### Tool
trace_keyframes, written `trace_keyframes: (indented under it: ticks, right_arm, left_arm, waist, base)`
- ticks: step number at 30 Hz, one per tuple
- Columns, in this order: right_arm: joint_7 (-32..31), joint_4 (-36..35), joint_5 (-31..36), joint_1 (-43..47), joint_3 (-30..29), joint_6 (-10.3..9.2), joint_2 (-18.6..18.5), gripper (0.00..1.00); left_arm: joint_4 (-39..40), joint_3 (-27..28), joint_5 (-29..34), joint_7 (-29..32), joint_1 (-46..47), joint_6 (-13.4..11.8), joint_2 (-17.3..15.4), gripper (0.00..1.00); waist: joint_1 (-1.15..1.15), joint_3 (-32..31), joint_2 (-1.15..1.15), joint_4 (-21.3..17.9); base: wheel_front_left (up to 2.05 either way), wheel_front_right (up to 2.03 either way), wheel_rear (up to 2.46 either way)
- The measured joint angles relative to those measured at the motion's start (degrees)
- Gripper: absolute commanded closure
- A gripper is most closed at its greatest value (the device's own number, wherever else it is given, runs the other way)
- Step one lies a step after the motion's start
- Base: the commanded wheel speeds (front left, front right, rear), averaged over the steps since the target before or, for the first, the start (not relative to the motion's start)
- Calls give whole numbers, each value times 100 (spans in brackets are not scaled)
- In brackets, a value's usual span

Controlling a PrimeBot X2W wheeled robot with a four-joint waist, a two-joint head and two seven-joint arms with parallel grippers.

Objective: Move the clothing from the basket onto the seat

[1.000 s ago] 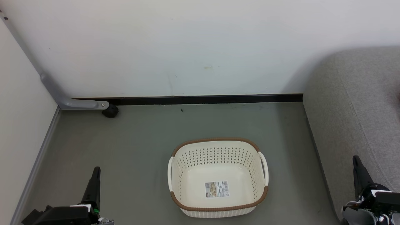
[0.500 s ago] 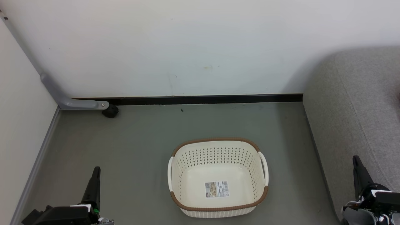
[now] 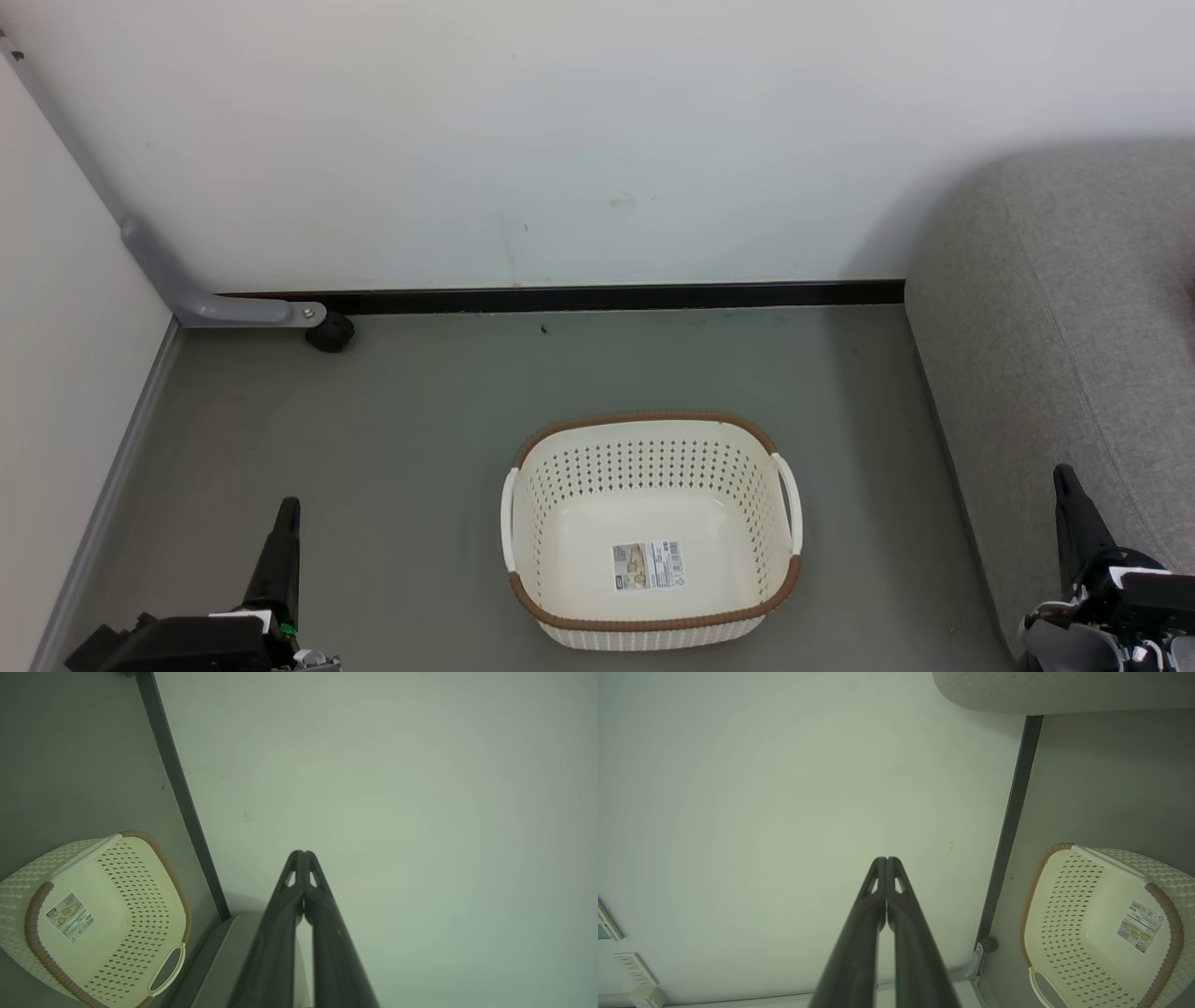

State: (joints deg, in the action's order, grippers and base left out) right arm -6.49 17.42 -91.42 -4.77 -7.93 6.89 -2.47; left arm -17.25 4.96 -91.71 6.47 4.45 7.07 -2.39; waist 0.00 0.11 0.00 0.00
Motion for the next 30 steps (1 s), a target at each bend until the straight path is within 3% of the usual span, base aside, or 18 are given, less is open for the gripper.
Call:
trace_keyframes:
  ticks: [30]
  right_arm:
    - [0, -1, 0, 0, 0, 0, 0, 100]
  left_arm:
    - [1, 0, 0, 0, 0, 0, 1, 100]
  waist:
    - [0, 0, 0, 0]
  base:
    - [0, 0, 0]
